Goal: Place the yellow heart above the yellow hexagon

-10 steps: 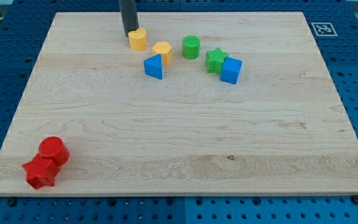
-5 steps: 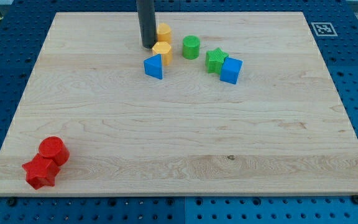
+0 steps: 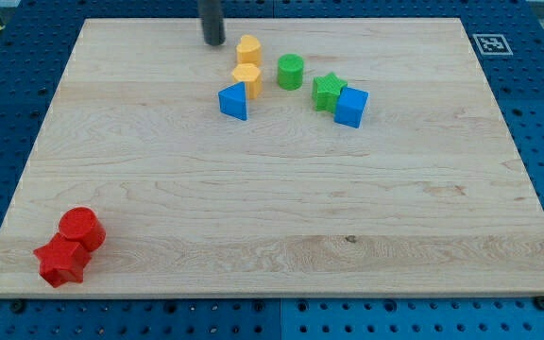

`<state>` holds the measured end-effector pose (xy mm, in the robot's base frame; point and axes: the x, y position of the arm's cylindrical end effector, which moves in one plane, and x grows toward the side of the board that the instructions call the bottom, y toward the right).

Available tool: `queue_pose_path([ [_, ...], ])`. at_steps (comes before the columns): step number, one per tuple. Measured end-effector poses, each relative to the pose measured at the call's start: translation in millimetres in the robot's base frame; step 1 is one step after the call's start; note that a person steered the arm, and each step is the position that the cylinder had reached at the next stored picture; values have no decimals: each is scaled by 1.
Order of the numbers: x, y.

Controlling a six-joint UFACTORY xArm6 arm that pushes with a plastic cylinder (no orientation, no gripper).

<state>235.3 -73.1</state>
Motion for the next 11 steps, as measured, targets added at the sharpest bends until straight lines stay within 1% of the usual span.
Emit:
queue_pose_path([
  [1, -2, 50],
  [2, -2, 68],
  [3, -2, 58],
  [4, 9, 43],
  [8, 14, 45],
  [11, 14, 8],
])
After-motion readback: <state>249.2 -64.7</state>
